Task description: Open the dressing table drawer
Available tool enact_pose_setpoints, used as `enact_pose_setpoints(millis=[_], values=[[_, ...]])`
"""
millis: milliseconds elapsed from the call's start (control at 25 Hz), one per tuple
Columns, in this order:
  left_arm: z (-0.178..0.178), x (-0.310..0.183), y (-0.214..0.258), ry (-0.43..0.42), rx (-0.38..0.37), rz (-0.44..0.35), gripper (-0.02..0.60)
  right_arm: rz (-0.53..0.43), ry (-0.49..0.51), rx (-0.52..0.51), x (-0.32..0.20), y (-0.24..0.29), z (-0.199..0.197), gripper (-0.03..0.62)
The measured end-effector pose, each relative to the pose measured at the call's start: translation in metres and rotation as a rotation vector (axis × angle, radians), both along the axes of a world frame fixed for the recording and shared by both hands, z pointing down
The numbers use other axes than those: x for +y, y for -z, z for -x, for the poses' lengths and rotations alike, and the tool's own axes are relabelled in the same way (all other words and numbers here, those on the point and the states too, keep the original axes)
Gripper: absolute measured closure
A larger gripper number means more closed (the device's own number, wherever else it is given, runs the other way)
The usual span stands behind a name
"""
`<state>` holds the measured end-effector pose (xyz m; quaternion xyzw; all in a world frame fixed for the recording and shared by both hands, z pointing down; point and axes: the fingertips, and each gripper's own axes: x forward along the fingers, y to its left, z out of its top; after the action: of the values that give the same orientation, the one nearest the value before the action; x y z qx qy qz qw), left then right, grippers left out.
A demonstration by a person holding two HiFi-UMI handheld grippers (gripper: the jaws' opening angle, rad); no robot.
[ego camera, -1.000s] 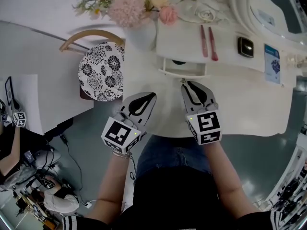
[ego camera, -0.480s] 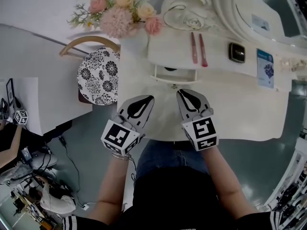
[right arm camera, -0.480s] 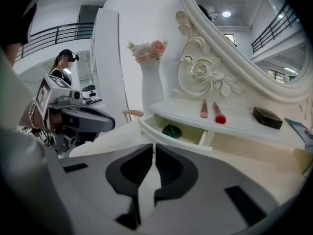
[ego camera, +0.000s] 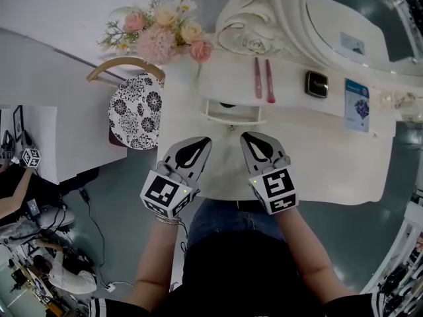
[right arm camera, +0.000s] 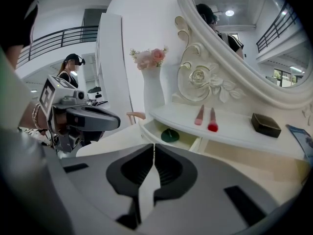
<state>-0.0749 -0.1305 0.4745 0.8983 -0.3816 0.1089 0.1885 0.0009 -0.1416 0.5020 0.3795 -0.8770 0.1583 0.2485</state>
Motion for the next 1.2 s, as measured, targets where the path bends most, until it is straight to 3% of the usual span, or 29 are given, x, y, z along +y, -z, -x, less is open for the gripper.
enact_pose_setpoints(millis=[1200], values=[[-0.022, 0.004, 0.059, 0.028, -0.034, -0.075, 0.565, -0.100, 0.055, -0.069, 0.009, 0.083, -0.043, 0.574]])
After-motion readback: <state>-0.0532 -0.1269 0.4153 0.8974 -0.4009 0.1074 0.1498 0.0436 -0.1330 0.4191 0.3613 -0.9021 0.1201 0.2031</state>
